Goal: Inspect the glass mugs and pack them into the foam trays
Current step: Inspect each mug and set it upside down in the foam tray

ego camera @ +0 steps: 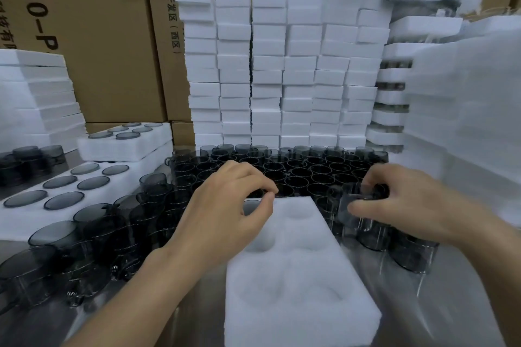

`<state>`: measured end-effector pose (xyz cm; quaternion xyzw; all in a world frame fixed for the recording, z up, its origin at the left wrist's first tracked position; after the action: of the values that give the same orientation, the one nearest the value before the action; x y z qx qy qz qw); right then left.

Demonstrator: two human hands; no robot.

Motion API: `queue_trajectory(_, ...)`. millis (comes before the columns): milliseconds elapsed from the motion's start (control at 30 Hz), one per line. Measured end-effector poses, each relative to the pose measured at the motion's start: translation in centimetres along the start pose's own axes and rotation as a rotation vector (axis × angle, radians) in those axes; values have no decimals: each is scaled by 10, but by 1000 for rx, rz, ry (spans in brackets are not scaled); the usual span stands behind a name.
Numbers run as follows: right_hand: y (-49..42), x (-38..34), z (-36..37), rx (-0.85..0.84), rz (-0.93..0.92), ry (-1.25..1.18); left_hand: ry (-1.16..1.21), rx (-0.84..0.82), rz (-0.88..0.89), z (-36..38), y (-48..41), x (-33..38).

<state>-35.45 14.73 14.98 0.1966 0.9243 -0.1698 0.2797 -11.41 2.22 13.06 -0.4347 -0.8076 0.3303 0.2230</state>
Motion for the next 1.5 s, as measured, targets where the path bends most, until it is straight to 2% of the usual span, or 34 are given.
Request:
queue_trajectory(100,3,-19,-7,190,-265,-143,12,85,5,-4,0,0)
queue_trajectory(200,13,-45,6,302,-590,-166,40,166,27,-11,-1,3)
queue_trajectory(367,26,-70,34,443,-898,-105,65,354,62,-25,0,7)
queue_trajectory(600,41,-77,33,606,-1015,-208,102,510,65,-40,3,13)
queue_trajectory(733,49,-81,34,668,-1068,-284,127,544,39,-46,4,13)
queue_trajectory(867,50,-82,38,660,-1060,-384,222,542,-23,-48,5,14)
queue_trajectory(933,47,-82,42,616,-1014,-425,330,511,-110,-45,5,12)
queue_trajectory(1000,42,-80,49,528,-951,-479,544,433,-250,-37,0,5)
queue_trajectory(1167,30,-75,64,413,-811,-540,1148,-3,-732,8,0,-9)
queue_trajectory(1267,32,-78,63,394,-830,-583,1393,-158,-815,23,3,-6)
queue_trajectory(1367,38,-83,59,388,-886,-596,1587,-244,-853,32,4,0)
queue_trajectory(1500,42,-87,59,373,-941,-587,1637,-264,-848,36,4,0)
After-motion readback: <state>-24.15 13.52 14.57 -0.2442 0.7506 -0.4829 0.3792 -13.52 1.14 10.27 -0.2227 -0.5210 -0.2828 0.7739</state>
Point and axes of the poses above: each hand's wrist, its own y-axis away from the middle knuckle, its own z-axis out of the palm, x = y × z, the point moved 6 cm from there along -y, towards the middle knuckle, and after that the axes turned 15 degrees about -y, right-handed, at the moved point
